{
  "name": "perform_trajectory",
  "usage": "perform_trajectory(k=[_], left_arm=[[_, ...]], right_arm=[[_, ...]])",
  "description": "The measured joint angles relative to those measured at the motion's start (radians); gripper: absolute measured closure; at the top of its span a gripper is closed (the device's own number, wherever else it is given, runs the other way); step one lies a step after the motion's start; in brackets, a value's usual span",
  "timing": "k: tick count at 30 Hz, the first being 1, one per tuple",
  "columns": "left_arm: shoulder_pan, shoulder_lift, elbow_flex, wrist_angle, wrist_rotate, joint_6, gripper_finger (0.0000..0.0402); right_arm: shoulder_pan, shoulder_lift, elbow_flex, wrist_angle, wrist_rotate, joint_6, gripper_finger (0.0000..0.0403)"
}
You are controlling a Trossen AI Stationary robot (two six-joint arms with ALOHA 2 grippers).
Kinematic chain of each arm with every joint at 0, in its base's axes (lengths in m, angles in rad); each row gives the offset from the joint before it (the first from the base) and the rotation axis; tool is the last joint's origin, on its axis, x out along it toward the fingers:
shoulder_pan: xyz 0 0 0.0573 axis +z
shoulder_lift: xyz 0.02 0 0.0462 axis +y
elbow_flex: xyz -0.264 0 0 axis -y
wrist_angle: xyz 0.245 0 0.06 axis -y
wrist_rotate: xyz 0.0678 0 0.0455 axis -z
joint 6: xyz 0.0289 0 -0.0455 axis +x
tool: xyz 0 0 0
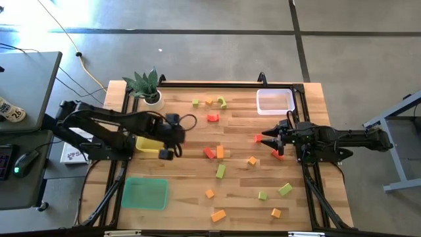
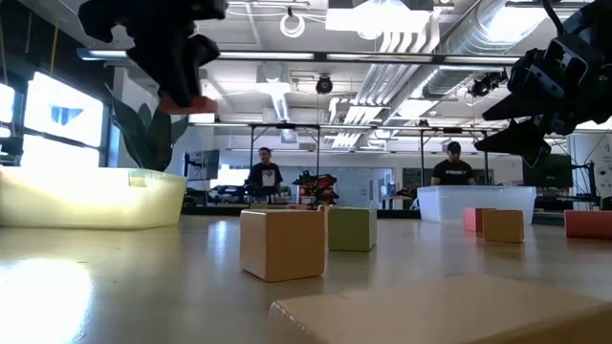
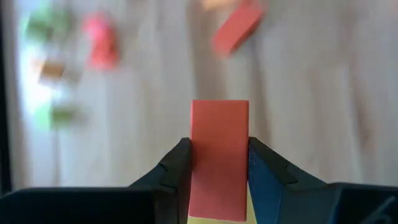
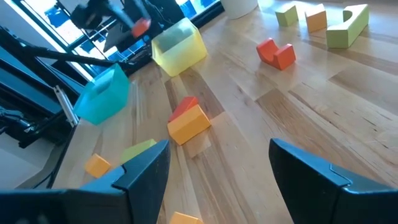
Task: Sort & place blocks by color
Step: Put the orange block into the yellow bin
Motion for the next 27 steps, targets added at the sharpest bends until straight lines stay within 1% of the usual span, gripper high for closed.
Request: perform_trajectory(k=[3, 6, 11, 15, 18, 22, 27], left_arm=[[0.038, -0.035, -0.031, -0.053, -0.042, -0.053, 0.0309], [0.079, -0.065, -0.090, -0.068, -0.039, -0.101, 0.0309], [0.128, -0.073, -0.186, -0.057, -0.038, -0.156, 0.0309], [0.162, -0.068, -0.250, -0.028, 0.019, -0.162, 0.0309], [0.186, -0.067, -0.294, -0.006, 0.030, -0.162, 0.0309], [0.211, -0.065, -0.305, 0.025, 0.031, -0.162, 0.0305], [0.239, -0.065, -0.305, 0.027, 0.044, -0.162, 0.0276]], right_arm=[[0.000, 0.004, 0.000, 0.000, 0.000, 0.000, 0.0144], [0.000, 0.005, 0.000, 0.000, 0.000, 0.000, 0.0144], [0.000, 0.009, 0.000, 0.000, 0.000, 0.000, 0.0144], [0.000, 0.009, 0.000, 0.000, 0.000, 0.000, 0.0144], [0.000, 0.009, 0.000, 0.000, 0.000, 0.000, 0.0144], [0.000, 0.009, 0.000, 0.000, 0.000, 0.000, 0.0144], [0.000, 0.009, 0.000, 0.000, 0.000, 0.000, 0.0144]])
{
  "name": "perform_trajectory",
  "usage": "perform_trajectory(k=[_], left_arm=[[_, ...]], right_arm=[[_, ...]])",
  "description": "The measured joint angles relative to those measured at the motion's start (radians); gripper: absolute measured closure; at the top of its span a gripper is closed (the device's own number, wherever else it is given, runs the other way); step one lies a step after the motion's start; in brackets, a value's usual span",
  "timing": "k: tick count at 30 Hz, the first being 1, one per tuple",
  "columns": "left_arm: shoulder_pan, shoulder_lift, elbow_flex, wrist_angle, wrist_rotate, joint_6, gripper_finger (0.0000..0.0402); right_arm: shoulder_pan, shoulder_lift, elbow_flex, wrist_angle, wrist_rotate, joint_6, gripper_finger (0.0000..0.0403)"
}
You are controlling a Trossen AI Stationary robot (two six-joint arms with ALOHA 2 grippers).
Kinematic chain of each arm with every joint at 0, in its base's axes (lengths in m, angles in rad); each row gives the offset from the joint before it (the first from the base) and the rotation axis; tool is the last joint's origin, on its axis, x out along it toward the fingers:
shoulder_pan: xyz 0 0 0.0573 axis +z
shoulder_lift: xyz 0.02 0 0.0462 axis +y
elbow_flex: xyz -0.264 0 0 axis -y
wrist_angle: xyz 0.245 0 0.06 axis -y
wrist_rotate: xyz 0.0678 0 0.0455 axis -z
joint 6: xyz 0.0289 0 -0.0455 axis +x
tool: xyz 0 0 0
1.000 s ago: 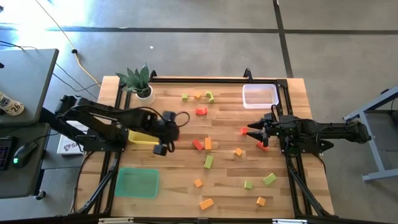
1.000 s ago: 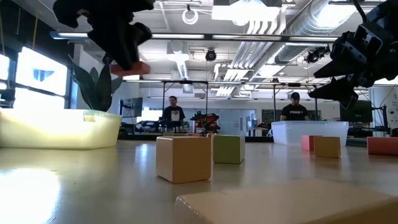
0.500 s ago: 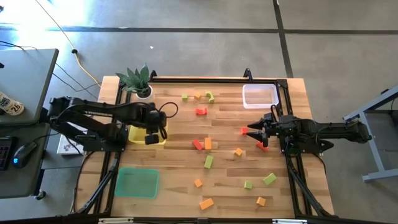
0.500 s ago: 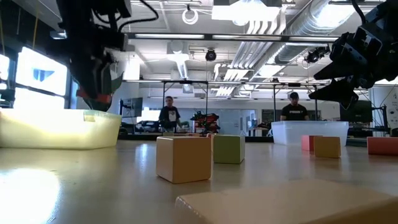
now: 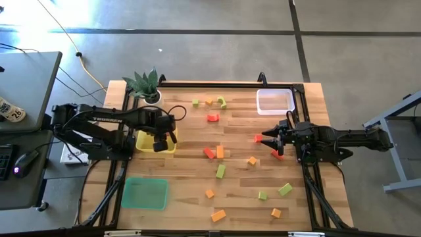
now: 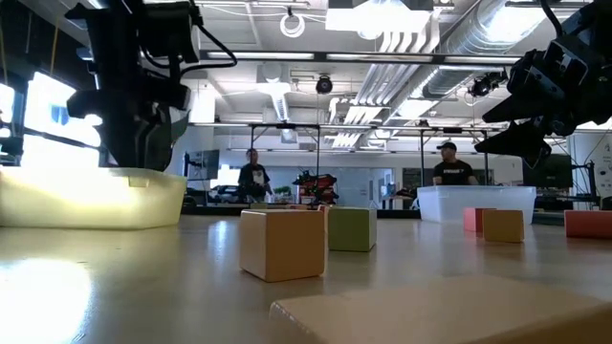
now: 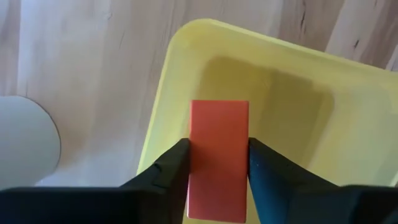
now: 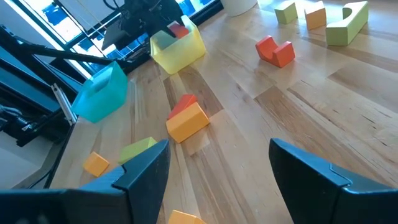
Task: Sort & place blocks by color
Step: Put the orange block into the yellow bin, then put the green block into the white bin
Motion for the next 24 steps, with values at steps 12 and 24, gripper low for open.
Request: perform_trajectory(k=[12, 24], left_arm=[[0.005, 0.000, 0.001, -0.001, -0.002, 0.069, 0.0212], [0.005, 0.001, 0.037, -0.009, 0.021, -0.057, 0.0208]], right_arm=[[0.000, 0.000, 0.000, 0.000, 0.000, 0.000, 0.0144], [0.000, 0.000, 0.000, 0.000, 0.000, 0.000, 0.0144]])
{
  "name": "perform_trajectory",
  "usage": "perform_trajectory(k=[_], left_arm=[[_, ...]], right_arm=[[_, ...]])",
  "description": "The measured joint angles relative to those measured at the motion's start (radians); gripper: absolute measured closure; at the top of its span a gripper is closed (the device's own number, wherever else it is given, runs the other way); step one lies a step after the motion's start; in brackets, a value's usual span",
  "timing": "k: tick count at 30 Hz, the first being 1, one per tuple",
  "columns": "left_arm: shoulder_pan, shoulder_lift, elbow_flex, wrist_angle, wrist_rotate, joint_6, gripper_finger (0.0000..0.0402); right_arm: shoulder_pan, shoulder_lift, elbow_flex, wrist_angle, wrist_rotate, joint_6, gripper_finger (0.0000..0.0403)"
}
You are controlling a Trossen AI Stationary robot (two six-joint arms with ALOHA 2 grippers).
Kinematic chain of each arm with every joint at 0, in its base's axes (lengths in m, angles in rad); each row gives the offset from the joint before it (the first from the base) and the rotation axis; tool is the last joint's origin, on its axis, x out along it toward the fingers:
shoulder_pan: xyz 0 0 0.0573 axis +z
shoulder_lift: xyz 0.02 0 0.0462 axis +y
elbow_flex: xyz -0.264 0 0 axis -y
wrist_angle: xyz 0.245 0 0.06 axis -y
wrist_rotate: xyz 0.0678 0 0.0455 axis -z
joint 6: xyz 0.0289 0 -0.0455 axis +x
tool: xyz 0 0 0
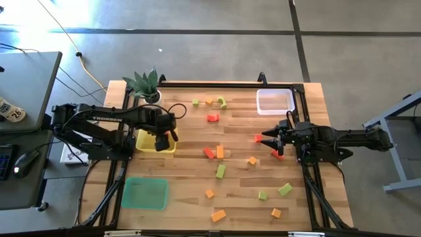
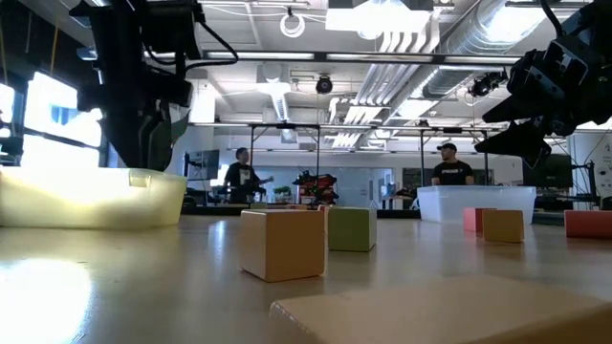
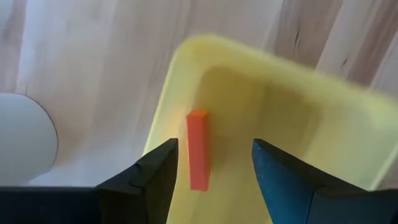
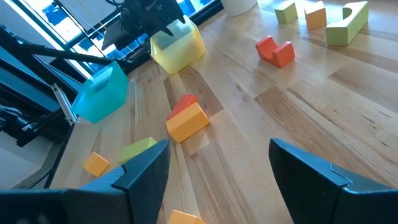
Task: Sort & place blocks by color
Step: Put the green block into the white bin
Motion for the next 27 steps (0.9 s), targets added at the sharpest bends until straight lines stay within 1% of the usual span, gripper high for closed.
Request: perform_trajectory(k=[3, 7, 11, 15, 19, 24, 27], left_arm=[[-0.003, 0.000, 0.044, 0.000, 0.010, -0.078, 0.0207], [-0.004, 0.000, 0.108, 0.005, 0.011, -0.144, 0.0207], [-0.004, 0.000, 0.153, 0.068, 0.010, -0.212, 0.0207], [-0.004, 0.000, 0.182, 0.151, 0.029, -0.287, 0.0206], [-0.008, 0.000, 0.184, 0.265, 0.046, -0.384, 0.0206], [-0.018, 0.000, 0.184, 0.394, 0.076, -0.424, 0.0206], [-0.029, 0.000, 0.184, 0.460, 0.076, -0.439, 0.0206]], right_arm=[[0.000, 0.000, 0.000, 0.000, 0.000, 0.000, 0.0144], [0.000, 0.000, 0.000, 0.000, 0.000, 0.000, 0.0144], [0.000, 0.000, 0.000, 0.000, 0.000, 0.005, 0.0144], [0.000, 0.000, 0.000, 0.000, 0.000, 0.087, 0.0144], [0.000, 0.000, 0.000, 0.003, 0.001, 0.173, 0.0144], [0.000, 0.000, 0.000, 0.007, 0.005, 0.257, 0.0144], [0.000, 0.000, 0.000, 0.012, 0.051, 0.323, 0.0144]])
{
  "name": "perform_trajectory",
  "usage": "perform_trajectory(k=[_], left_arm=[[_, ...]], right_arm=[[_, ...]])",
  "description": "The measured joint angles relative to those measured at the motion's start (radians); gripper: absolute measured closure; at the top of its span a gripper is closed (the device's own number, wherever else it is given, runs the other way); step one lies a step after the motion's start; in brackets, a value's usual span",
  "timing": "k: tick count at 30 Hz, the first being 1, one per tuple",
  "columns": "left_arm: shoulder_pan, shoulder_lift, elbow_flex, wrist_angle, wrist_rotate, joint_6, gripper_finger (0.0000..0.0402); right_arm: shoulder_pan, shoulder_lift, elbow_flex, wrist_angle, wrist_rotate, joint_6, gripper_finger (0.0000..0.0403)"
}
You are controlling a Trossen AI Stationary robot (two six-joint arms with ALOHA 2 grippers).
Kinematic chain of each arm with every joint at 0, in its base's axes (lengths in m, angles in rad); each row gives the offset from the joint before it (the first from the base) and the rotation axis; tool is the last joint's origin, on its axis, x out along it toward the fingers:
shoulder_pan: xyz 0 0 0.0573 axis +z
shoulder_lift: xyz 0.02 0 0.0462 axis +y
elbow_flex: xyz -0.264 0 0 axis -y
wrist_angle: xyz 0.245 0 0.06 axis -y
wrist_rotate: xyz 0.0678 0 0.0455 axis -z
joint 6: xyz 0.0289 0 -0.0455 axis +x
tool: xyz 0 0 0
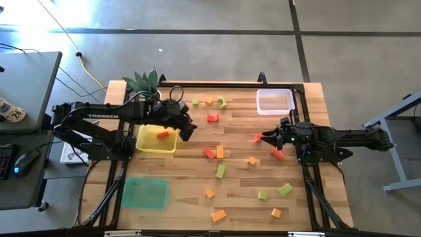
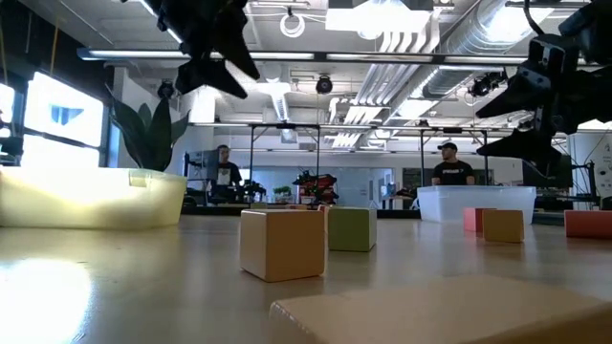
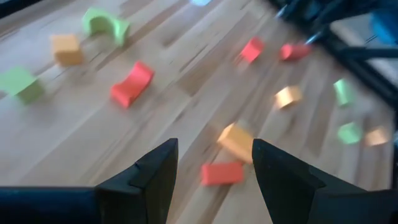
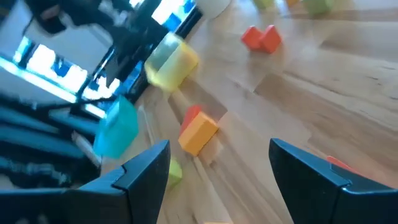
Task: Sort & place blocks by color
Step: Put the green block into the white bin
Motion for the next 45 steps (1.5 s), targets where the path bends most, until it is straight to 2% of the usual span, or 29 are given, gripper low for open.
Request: perform_trajectory(k=[4, 7, 11, 16, 20, 25, 32, 38, 45], left_arm=[[-0.008, 0.000, 0.000, 0.047, 0.000, -0.002, 0.0206], [-0.007, 0.000, 0.000, 0.049, 0.000, -0.002, 0.0206], [-0.007, 0.000, 0.000, 0.049, 0.000, 0.013, 0.0206], [-0.007, 0.000, 0.000, 0.049, -0.002, 0.068, 0.0206], [-0.007, 0.000, 0.000, 0.049, -0.003, 0.103, 0.0206], [-0.005, 0.000, 0.000, 0.049, -0.004, 0.145, 0.0206], [-0.005, 0.000, 0.000, 0.049, -0.004, 0.191, 0.0206], [-0.005, 0.000, 0.000, 0.049, -0.004, 0.208, 0.0206], [-0.005, 0.000, 0.000, 0.049, -0.009, 0.216, 0.0206]], right_arm=[[-0.002, 0.000, 0.000, 0.060, 0.025, 0.069, 0.0144], [-0.002, 0.000, 0.000, 0.154, -0.033, 0.059, 0.0144], [-0.002, 0.000, 0.050, 0.173, -0.094, 0.018, 0.0144], [-0.001, 0.010, 0.161, 0.102, -0.111, -0.026, 0.0144], [0.016, 0.056, 0.288, -0.069, -0.143, -0.013, 0.0144], [0.078, 0.178, 0.458, -0.297, -0.160, 0.027, 0.0144], [0.199, 0.406, 0.637, -0.510, -0.161, 0.141, 0.0144], [0.313, 0.601, 0.686, -0.542, -0.166, 0.311, 0.0144], [0.423, 0.797, 0.691, -0.539, -0.200, 0.622, 0.0144]])
